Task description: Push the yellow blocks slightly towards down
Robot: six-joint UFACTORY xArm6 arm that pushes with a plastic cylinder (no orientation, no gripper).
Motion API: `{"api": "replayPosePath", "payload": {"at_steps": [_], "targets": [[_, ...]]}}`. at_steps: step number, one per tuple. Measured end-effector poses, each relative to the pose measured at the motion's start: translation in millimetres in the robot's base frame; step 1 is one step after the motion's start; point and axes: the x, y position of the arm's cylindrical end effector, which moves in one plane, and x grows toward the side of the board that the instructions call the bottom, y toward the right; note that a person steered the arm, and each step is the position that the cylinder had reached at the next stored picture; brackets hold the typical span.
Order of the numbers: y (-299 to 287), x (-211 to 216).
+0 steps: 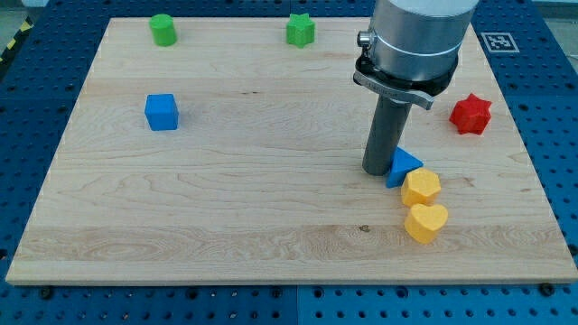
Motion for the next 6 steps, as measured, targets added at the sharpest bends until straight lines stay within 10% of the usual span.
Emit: {"api": "replayPosePath", "payload": {"at_steps": [2,6], "targets": [[20.9,-33.9],[69.0,56.2]]}}
